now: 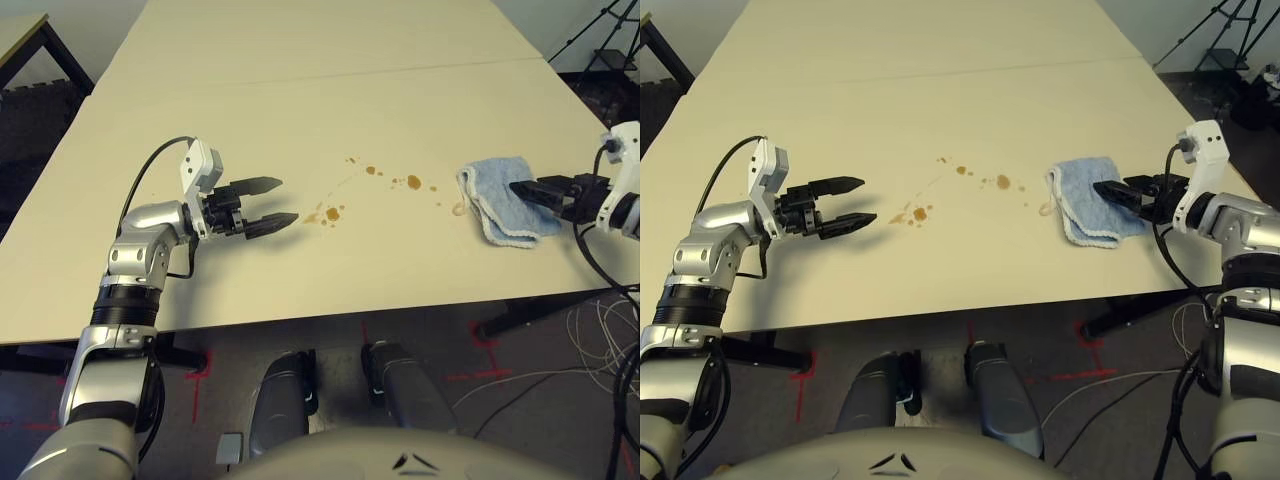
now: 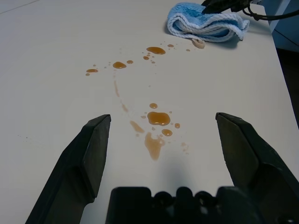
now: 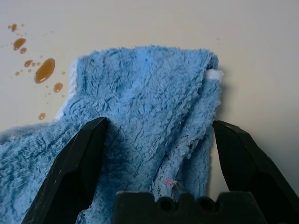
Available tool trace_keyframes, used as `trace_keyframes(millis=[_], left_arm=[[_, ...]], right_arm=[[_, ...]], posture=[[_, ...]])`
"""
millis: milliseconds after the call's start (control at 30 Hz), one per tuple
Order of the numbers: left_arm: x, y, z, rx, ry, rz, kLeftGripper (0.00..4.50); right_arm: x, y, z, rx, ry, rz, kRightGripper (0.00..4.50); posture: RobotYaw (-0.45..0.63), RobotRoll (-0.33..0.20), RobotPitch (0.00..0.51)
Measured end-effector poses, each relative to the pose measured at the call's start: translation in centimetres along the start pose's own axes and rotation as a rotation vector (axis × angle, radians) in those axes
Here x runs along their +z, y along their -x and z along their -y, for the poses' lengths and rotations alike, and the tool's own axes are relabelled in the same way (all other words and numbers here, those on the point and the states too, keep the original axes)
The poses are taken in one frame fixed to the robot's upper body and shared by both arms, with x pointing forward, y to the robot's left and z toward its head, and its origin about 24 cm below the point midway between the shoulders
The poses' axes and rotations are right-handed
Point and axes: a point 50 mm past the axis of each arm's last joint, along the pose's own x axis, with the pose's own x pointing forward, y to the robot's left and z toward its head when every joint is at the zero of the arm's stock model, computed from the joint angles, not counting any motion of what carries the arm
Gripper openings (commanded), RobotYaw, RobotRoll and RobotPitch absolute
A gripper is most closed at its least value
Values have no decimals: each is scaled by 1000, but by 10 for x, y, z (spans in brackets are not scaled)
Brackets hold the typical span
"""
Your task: Wipe the water off the table with a rag.
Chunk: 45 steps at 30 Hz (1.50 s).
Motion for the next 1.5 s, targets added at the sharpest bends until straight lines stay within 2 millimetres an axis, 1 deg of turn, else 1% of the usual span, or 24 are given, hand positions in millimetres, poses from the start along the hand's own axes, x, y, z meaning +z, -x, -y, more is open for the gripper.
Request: trace_keyframes(millis=[300, 500, 600, 767, 933, 967, 1100, 1233, 1333, 1500], left_arm=[[3, -1, 2, -2, -12, 2, 4500], [3, -2, 2, 0, -12, 3, 4500], [2, -2, 2, 4, -11, 3, 4500], [2, -2, 2, 7, -17, 7, 4500], [2, -3, 1, 9, -22, 8, 4500], [2, -3, 1, 10, -24, 7, 4500], [-2, 1, -1, 23, -10, -8, 4500], [-2, 3, -2, 22, -21, -18, 4500], [-1, 3, -2, 22, -25, -20, 4500], [-1, 6, -2, 18, -30, -30, 4500]], right_arm=[[-4, -24, -15, 77, -3, -34, 4485], [-7, -31, -20, 100, 34, -69, 4485], [-9, -32, -21, 95, 65, -81, 3876], [-10, -34, -21, 79, 159, -112, 2087], [-8, -34, -22, 74, 182, -104, 231], [-8, -34, -22, 73, 181, -98, 18], [-7, -34, -22, 66, 126, -40, 1], [6, -37, -26, 36, 105, 66, 1], [12, -45, -33, 30, 114, 99, 1], [4, -65, -49, 35, 95, 94, 1]], posture=[[-274, 0, 126], [-275, 0, 124], [-275, 0, 124], [-280, 0, 121], [-275, 0, 119], [-275, 0, 119], [-273, 0, 117], [-273, 0, 116], [-273, 0, 116], [-273, 0, 116]])
